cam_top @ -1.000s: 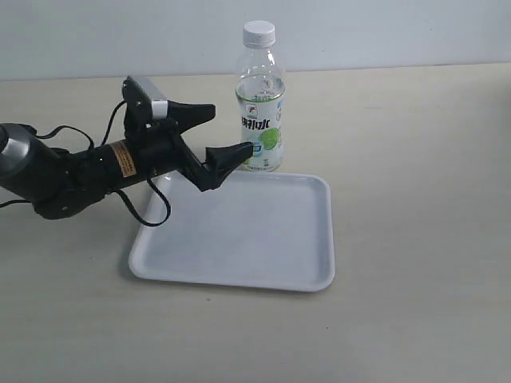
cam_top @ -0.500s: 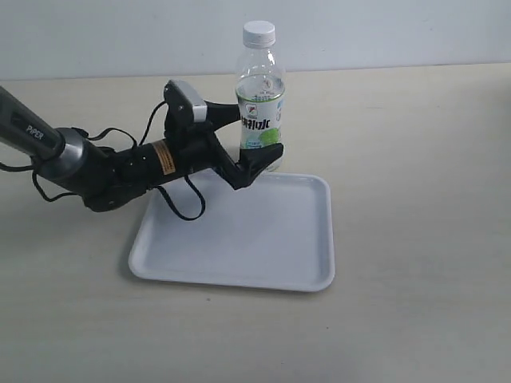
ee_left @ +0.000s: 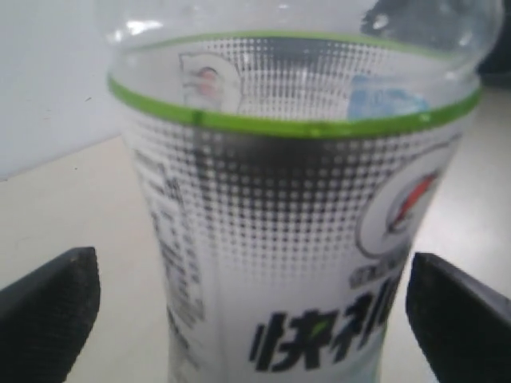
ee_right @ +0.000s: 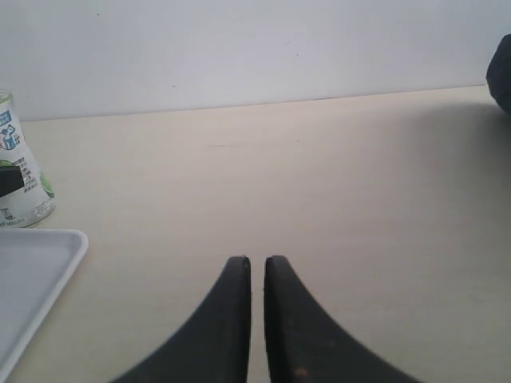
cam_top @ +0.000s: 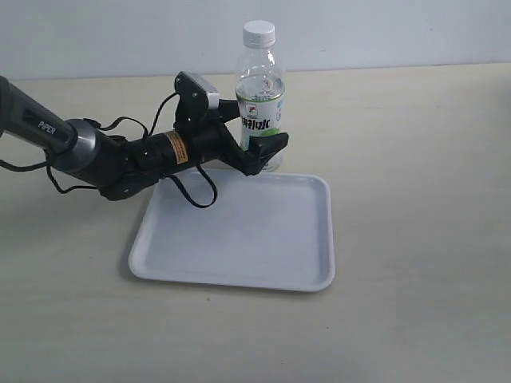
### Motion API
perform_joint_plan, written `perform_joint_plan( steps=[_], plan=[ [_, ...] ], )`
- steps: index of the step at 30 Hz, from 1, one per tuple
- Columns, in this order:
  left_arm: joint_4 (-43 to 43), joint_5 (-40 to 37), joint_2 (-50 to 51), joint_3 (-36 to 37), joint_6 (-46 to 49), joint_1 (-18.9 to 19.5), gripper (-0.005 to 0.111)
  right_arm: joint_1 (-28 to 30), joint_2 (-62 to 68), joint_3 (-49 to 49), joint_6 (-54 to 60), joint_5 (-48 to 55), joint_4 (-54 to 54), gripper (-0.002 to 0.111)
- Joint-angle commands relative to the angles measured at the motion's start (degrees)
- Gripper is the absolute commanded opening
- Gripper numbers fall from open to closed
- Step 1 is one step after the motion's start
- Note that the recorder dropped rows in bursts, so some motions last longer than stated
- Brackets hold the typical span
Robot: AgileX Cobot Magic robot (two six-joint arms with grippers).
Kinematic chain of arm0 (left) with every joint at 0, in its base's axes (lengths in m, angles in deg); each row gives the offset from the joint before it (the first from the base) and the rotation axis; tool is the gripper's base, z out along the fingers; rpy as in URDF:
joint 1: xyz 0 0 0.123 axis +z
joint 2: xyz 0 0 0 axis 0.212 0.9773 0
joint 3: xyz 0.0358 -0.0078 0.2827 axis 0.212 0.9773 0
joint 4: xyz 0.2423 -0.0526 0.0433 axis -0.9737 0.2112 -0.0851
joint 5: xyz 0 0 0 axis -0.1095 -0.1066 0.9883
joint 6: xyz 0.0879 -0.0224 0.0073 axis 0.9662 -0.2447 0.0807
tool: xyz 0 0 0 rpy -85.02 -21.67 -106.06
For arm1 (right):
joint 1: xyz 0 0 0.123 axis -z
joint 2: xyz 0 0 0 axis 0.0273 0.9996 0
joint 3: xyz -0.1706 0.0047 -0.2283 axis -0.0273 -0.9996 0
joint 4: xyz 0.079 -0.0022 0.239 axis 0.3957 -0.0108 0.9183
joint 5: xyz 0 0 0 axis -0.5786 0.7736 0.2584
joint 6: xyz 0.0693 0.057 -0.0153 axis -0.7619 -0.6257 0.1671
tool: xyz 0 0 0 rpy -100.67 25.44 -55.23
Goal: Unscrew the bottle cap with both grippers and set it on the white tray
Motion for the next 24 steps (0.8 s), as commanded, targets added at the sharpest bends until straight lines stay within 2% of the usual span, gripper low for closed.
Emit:
perform_joint_plan(
  steps=[1, 20, 24],
  plan=[
    [1.4, 0.1, 0.0, -0.3, -0.2, -1.0, 0.105, 0.3, -0.4, -0.2, 0.1, -0.4, -0.1, 0.008],
    [1.2, -2.6, 0.0, -2.3, -0.4, -2.4, 0.105, 0.3, -0.4, -0.2, 0.2, -0.4, -0.1, 0.008],
    [1.2, -2.8, 0.0, -2.3, -0.2, -2.4, 0.1, 0.3, -0.4, -0.2, 0.2, -0.4, -0.1, 0.008]
  ],
)
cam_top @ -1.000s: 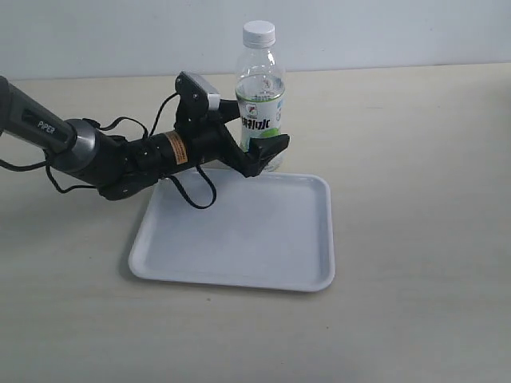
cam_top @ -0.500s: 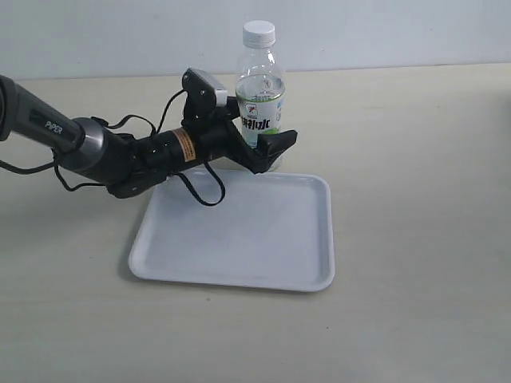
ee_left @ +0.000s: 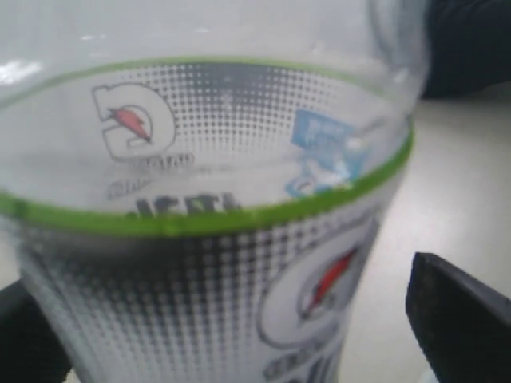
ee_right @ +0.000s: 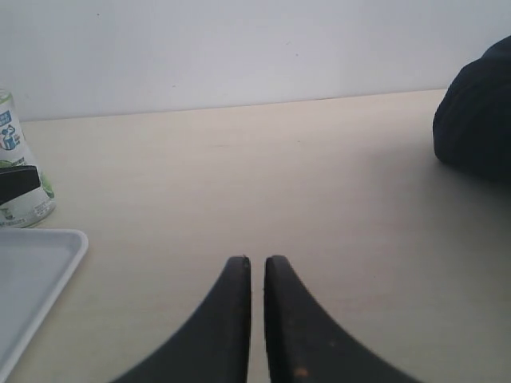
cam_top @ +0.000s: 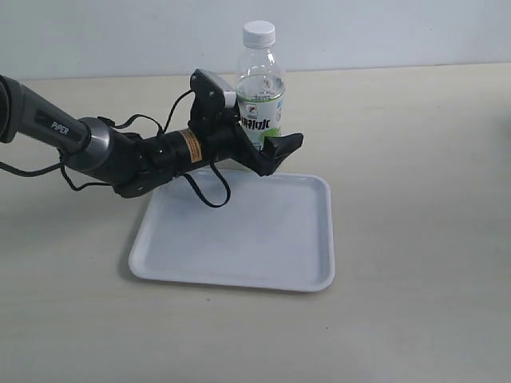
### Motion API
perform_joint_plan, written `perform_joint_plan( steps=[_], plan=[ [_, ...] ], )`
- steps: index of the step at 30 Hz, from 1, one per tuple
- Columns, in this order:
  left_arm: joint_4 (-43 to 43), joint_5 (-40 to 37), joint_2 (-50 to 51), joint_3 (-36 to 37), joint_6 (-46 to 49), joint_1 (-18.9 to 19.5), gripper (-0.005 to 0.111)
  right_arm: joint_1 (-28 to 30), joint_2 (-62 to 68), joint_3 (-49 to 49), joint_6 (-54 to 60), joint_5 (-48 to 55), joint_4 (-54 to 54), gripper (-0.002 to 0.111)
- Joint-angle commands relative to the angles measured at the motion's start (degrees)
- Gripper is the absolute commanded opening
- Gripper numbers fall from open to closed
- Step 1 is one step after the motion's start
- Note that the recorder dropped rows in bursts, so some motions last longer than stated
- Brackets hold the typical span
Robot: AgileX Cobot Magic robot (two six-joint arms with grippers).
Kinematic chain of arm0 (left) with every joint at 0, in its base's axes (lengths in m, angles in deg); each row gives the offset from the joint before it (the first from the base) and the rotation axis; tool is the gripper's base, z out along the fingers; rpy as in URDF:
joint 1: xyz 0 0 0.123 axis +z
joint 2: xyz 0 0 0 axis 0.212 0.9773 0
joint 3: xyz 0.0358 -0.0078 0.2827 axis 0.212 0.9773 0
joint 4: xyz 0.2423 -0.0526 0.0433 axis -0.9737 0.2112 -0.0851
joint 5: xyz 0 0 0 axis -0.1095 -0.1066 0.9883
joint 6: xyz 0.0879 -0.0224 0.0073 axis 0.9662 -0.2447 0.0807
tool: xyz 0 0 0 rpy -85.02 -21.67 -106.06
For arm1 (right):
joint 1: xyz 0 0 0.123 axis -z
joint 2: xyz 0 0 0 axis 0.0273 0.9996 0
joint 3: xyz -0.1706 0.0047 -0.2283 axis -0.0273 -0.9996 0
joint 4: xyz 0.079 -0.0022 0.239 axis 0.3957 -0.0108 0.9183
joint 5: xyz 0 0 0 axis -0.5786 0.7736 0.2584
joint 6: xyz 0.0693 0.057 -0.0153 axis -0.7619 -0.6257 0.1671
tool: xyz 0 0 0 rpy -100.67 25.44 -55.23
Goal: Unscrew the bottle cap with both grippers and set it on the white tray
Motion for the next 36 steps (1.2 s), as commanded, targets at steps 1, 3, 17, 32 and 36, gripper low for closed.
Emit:
perform_joint_plan(
  steps=[1, 3, 17, 32, 36],
  plan=[
    [0.8, -0.5, 0.0, -0.4, -0.2, -0.2, 0.096, 0.3, -0.4, -0.2, 0.2, -0.4, -0.1, 0.008],
    [0.8, -0.5, 0.0, -0.4, -0.2, -0.2, 0.084, 0.3, -0.4, -0.2, 0.1, -0.4, -0.1, 0.008],
    [0.7, -0.5, 0.0, -0.4, 0.2, -0.2, 0.0, 0.3, -0.4, -0.2, 0.1, -0.4, -0.1, 0.008],
    [-2.5, 2.4, 0.0, -0.4, 13.2, -0.2, 0.0, 0.3, -0.4, -0.2, 0.1, -0.4, -0.1, 0.008],
    [-2.5, 2.4, 0.0, -0.4, 13.1, -0.2, 0.0, 0.3, -0.4, -0.2, 0.2, -0.4, -0.1, 0.008]
  ],
)
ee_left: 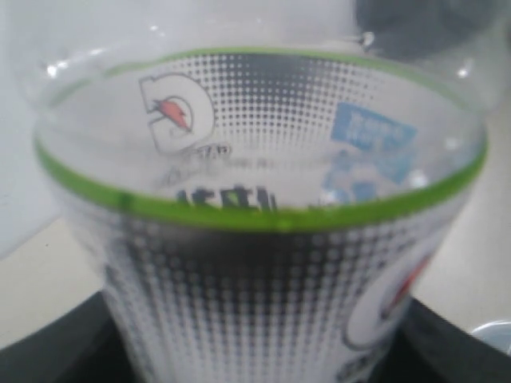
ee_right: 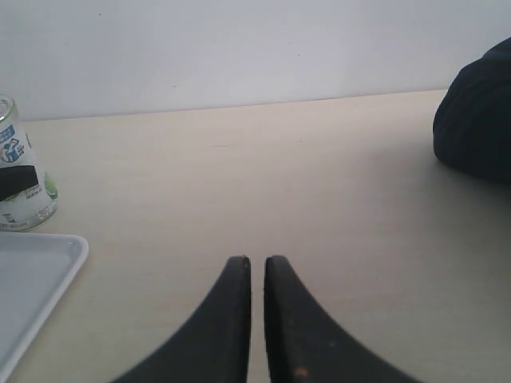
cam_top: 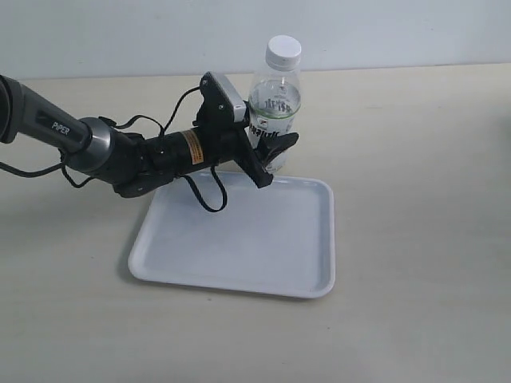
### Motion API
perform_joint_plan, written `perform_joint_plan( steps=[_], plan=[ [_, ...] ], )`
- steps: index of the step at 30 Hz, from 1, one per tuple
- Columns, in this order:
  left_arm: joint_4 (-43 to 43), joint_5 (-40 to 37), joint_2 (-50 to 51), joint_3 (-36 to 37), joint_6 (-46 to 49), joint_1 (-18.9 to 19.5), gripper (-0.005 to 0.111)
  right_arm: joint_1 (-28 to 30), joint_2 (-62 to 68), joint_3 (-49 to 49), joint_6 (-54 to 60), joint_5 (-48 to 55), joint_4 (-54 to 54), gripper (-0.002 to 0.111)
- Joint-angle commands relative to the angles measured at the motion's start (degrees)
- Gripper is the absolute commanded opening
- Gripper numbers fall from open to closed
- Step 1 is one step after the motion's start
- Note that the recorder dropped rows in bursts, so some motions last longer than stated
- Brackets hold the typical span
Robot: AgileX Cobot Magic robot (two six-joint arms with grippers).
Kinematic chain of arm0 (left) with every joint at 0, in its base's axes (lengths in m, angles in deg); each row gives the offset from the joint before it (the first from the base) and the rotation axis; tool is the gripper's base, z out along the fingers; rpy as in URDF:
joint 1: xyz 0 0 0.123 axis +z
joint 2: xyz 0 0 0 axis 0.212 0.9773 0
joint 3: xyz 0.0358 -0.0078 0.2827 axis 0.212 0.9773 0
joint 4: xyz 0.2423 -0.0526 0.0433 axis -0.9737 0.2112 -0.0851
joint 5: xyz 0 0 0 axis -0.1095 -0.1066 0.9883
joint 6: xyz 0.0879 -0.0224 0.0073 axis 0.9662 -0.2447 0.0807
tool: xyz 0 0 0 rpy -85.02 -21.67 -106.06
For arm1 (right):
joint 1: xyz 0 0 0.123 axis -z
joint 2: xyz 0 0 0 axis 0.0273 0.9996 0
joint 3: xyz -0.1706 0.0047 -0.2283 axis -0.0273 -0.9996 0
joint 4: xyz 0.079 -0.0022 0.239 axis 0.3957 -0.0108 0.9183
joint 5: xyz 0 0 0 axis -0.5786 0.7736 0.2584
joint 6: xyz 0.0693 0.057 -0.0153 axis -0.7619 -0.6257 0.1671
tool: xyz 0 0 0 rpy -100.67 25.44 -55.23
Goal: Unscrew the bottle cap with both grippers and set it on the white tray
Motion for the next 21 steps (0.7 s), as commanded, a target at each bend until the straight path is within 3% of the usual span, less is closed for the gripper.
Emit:
perform_joint_plan(
  steps=[1, 21],
  plan=[
    [0.2, 0.6, 0.0, -0.3, 0.4, 0.0, 0.0, 0.3, -0.4, -0.2, 0.2, -0.4, -0.1, 0.008],
    [-1.5, 0.1, 0.0, -0.2, -2.9, 0.2, 0.0, 0.3, -0.4, -0.2, 0.2, -0.4, -0.1, 0.008]
  ],
)
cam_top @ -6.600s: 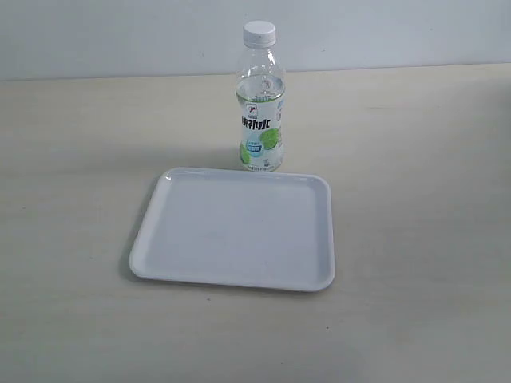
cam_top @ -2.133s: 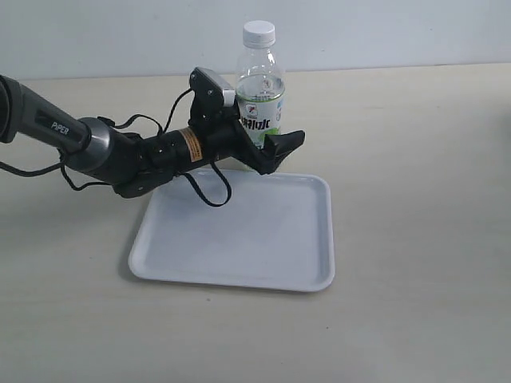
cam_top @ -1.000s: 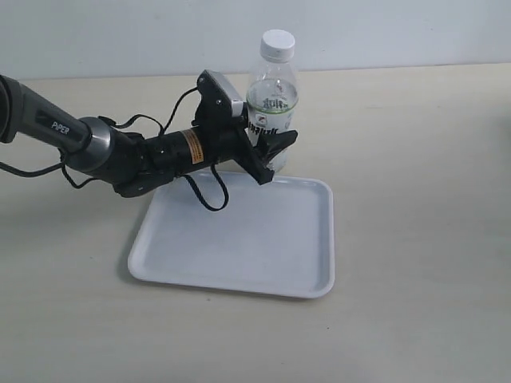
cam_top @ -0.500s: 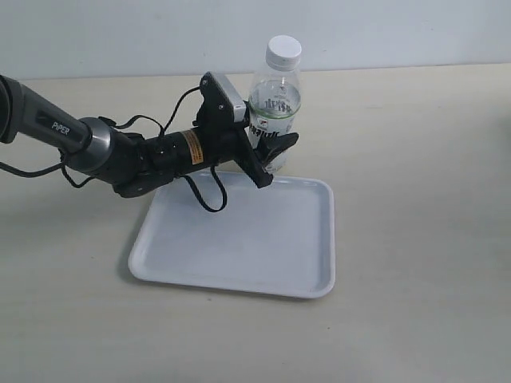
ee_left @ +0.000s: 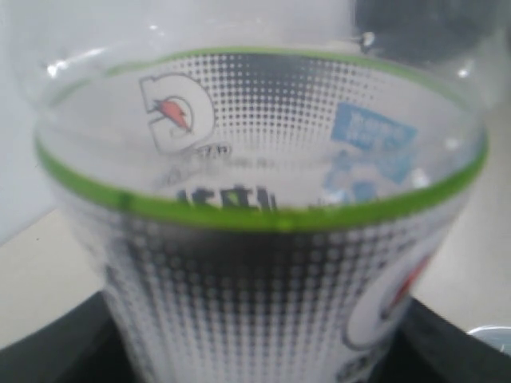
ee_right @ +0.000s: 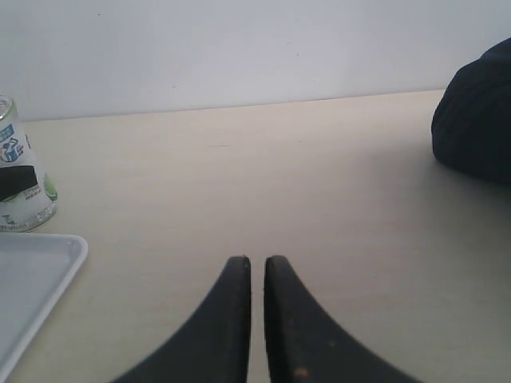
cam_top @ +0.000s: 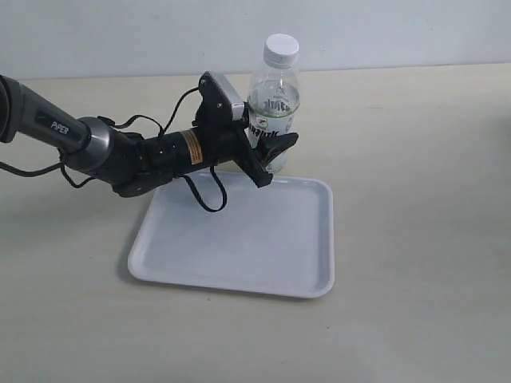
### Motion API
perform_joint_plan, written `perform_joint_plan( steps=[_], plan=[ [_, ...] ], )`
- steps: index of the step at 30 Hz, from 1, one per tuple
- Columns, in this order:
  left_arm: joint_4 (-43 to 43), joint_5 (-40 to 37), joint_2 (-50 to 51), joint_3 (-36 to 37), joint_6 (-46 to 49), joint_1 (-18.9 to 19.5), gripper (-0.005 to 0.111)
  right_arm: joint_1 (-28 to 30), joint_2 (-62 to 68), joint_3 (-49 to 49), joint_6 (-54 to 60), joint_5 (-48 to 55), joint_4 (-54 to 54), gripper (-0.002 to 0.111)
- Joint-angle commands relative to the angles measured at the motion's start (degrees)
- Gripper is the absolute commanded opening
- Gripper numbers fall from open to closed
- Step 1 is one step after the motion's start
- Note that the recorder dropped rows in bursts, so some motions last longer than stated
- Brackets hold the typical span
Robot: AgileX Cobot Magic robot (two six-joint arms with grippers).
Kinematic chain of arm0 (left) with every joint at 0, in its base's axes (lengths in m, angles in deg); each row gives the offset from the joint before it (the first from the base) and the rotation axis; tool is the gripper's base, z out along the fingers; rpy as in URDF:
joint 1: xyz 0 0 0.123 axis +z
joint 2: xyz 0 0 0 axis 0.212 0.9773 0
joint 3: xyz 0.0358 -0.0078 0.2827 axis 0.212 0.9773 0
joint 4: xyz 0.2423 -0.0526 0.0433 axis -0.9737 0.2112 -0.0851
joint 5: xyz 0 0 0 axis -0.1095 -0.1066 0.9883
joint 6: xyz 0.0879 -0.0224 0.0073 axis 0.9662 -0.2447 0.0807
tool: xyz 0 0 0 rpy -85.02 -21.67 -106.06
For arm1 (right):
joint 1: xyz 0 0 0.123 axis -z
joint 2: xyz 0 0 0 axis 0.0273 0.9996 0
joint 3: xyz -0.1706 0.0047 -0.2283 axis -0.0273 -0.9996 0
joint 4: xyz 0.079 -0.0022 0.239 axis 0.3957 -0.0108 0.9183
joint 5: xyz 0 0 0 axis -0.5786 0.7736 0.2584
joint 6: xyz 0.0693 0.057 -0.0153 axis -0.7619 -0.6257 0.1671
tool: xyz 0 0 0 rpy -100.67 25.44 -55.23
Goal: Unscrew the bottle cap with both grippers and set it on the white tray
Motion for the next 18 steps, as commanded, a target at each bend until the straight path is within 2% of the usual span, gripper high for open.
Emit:
perform_joint_plan(
  steps=[1, 12, 18],
  plan=[
    [-1.0, 0.1, 0.0, -0.2, -0.5, 0.2, 0.0, 0.3, -0.4, -0.2, 0.2, -0.4, -0.1, 0.008],
    [-2.4, 0.1, 0.0, -0.2, -0.6, 0.4, 0.0, 0.3, -0.4, -0.2, 0.3, -1.1, -0.8, 0.008],
    [-3.6, 0.1, 0.0, -0.2, -0.8, 0.4, 0.0, 0.3, -0.4, -0.2, 0.3, -13.4, -3.1, 0.008]
  ],
)
